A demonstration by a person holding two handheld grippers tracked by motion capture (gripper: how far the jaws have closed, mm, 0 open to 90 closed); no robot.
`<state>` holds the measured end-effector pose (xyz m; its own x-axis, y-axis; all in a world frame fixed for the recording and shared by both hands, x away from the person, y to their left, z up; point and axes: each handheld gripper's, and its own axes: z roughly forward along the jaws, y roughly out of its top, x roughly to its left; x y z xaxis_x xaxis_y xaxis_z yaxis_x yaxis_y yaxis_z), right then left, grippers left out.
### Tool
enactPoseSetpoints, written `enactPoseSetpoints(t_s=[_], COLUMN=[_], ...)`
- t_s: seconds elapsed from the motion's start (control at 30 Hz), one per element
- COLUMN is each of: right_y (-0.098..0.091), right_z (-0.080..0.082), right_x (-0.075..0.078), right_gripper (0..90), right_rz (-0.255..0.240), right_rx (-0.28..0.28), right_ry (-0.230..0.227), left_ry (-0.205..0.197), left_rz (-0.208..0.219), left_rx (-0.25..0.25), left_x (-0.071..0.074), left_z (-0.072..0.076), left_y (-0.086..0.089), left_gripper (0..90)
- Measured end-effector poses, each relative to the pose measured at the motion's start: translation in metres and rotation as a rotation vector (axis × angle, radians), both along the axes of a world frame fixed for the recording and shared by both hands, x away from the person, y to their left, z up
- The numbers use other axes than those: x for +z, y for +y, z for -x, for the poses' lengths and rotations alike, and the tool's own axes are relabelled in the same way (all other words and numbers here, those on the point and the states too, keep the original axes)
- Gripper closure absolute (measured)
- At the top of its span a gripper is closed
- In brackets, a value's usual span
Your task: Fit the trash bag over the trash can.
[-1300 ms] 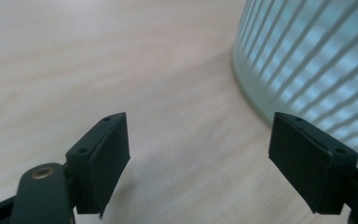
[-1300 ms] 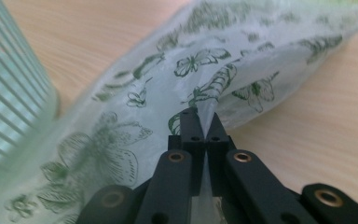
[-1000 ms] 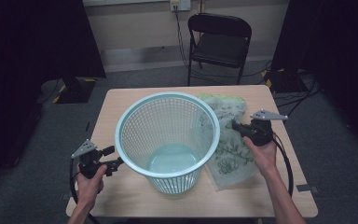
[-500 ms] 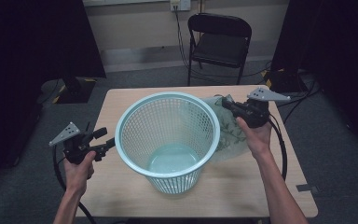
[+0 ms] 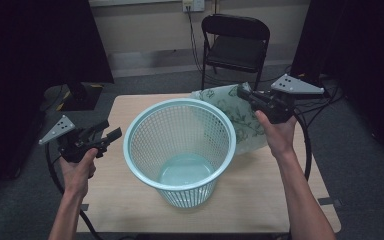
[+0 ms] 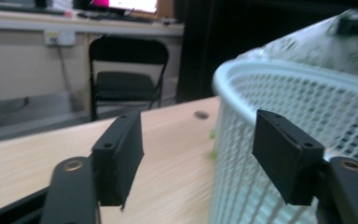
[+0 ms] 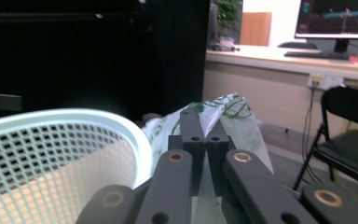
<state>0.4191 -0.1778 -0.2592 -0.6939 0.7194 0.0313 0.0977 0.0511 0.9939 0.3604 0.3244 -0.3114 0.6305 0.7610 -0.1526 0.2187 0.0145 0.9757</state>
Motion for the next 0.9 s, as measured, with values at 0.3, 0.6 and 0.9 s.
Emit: enactPoseSetpoints(t_s=[0.3,0.6,0.9], right_y=[0.014,0.056,0.09], right_z=[0.011,0.019,0.018], right_x=[0.024,0.047,0.059], right_gripper=[90.0,90.0,90.0], right_rz=[-0.056,-0.039,-0.044], right_rx=[0.083,0.206,0.301], right_ry=[-0.045,-0.077,-0.089], left_ry=[-0.056,-0.119,-0.146], left_rz=[-0.03,-0.025,-0.005], left_rx=[-0.064,-0.118,-0.172], left_x=[0.023,0.046,0.066], left_z=[0.0,-0.007,-0.025], left_y=[-0.016,-0.045,-0.069], left_gripper=[32.4,27.6,19.9])
